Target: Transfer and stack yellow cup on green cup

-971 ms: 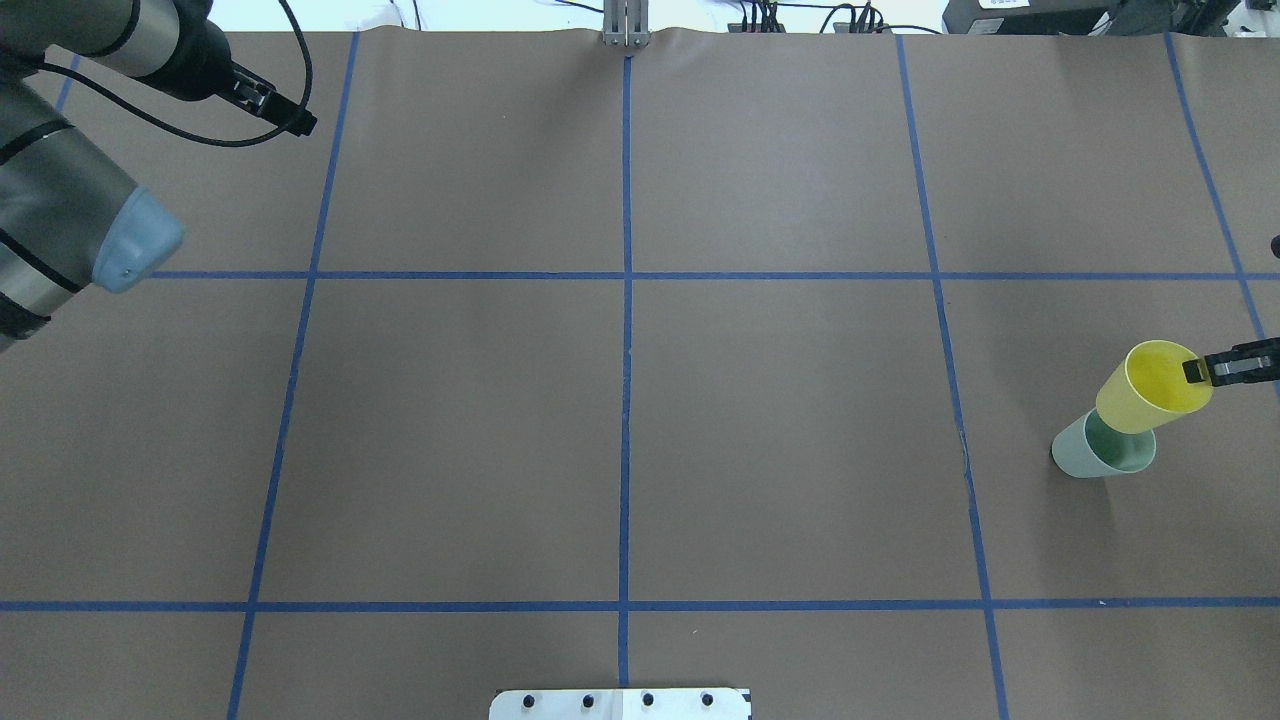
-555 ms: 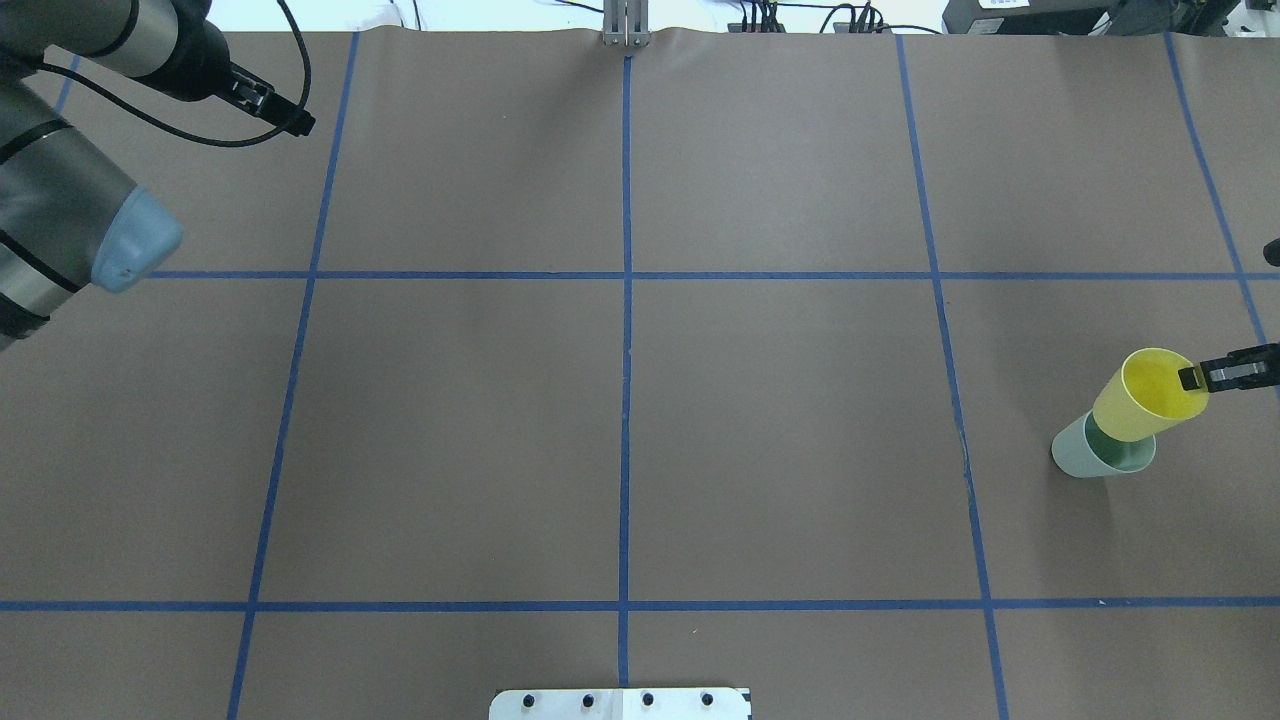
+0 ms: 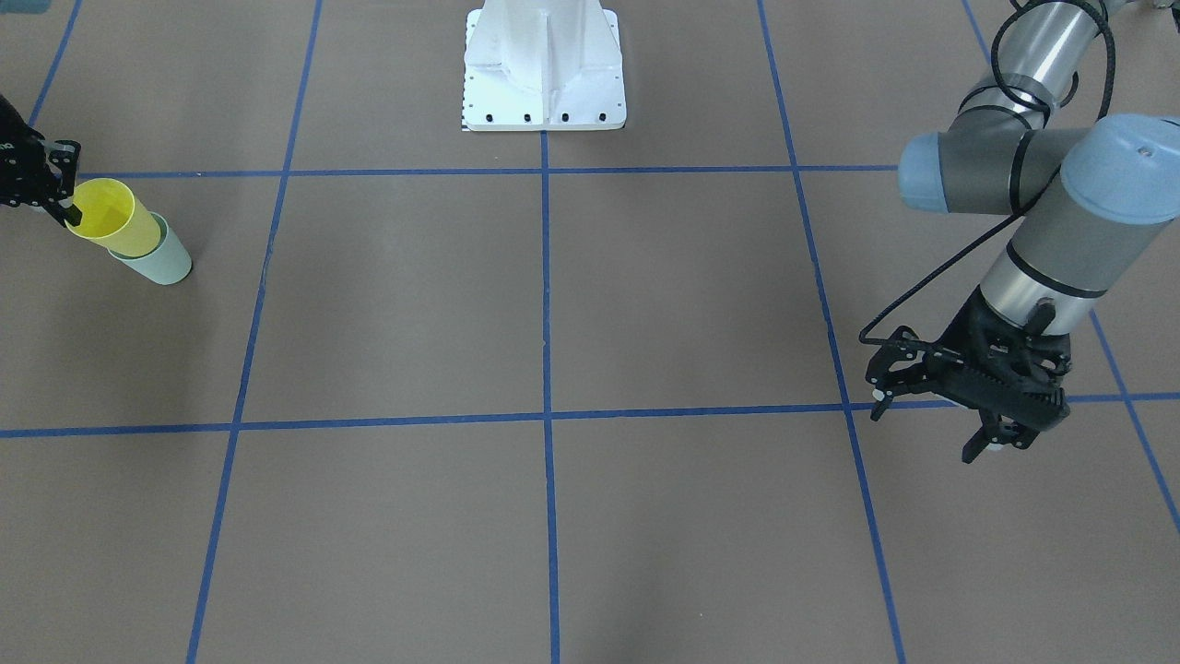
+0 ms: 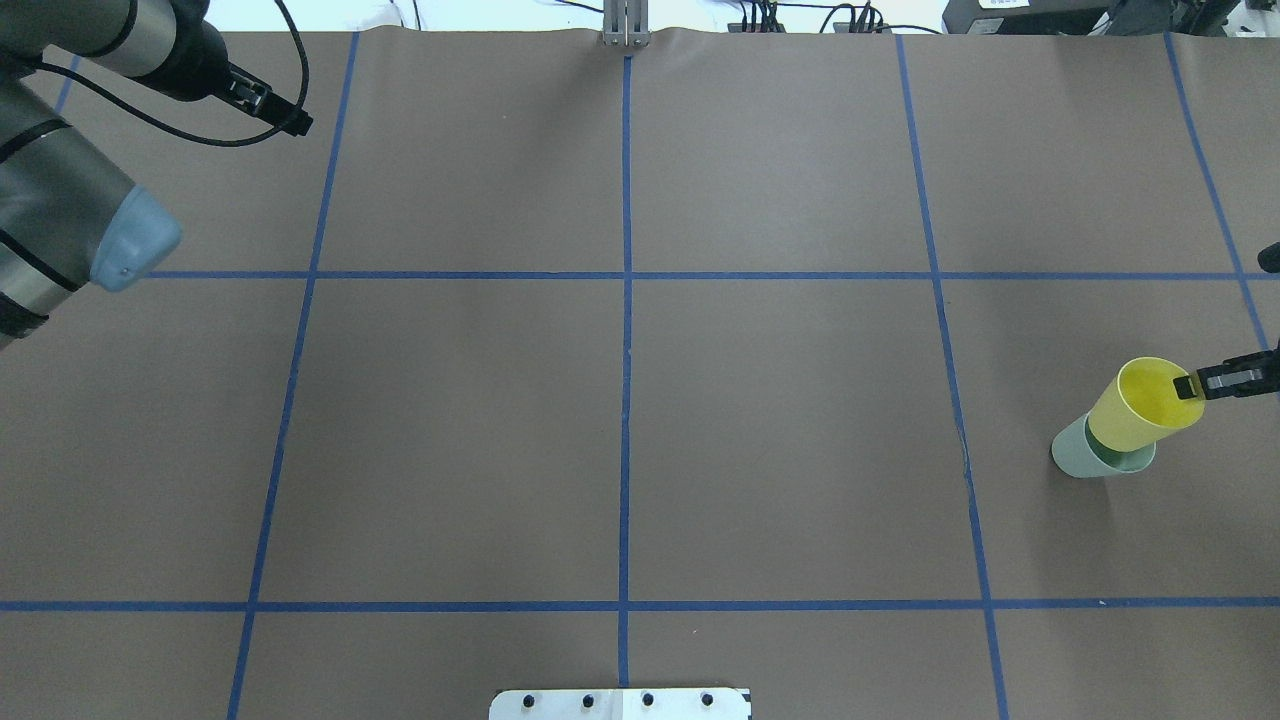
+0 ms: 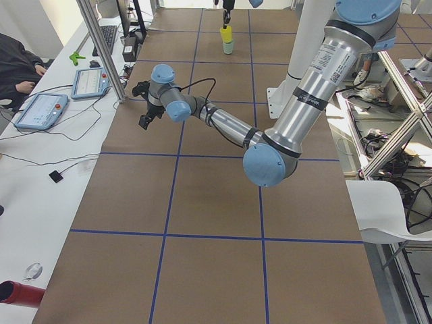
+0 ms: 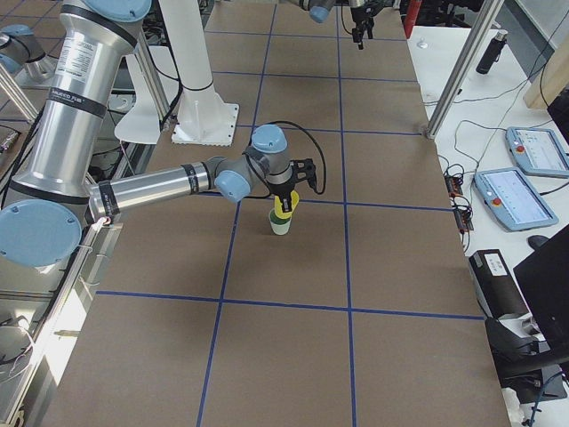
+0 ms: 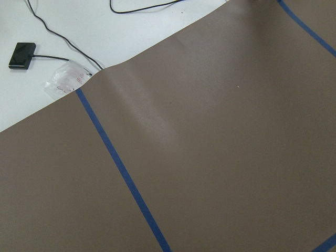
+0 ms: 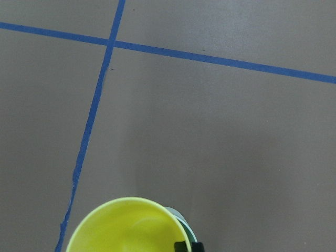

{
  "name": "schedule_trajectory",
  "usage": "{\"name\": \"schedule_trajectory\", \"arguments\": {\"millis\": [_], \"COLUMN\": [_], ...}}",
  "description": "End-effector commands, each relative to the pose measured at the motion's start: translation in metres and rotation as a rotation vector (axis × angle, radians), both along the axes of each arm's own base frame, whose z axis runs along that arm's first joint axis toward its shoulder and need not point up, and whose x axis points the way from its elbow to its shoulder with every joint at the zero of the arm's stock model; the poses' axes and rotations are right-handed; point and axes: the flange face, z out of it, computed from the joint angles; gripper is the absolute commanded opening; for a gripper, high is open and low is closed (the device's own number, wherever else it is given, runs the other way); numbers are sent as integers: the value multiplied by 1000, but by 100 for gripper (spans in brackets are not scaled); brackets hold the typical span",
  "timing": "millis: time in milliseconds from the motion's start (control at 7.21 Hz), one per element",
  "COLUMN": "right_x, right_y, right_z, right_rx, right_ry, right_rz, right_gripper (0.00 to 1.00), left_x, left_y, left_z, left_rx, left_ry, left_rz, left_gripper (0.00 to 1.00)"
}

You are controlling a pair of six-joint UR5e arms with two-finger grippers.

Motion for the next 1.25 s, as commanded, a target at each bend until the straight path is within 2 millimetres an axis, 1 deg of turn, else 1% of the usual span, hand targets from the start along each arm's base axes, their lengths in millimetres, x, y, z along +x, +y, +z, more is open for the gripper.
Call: {"name": "schedule_trajectory", "arguments": {"millis": [0,416,832,971,1109], "right_x": [-3,-5,-10,-13,-18], "right_y": [-3,-7,-4,-4,-3], "right_z": [6,15,19,18,17], "right_rx": [-7,-17,-26,-25,-22], "right_ry": [5,17,18,16,16], "right_rz": [-4,-2,-17,-25,-35], "right_gripper": [0,0,0,18,62], "left_x": [-1,-1,-1,-1,0], "left_y": [-1,0,-1,-1,-2], "left_z": [1,0,1,1,3], "left_rx": [-2,0,-2,-2,-6], "left_ry": [-1,0,-1,-1,-3], "left_rz": [-2,-2,-2,-2,-2], "left_gripper": [99,99,99,99,99]}}
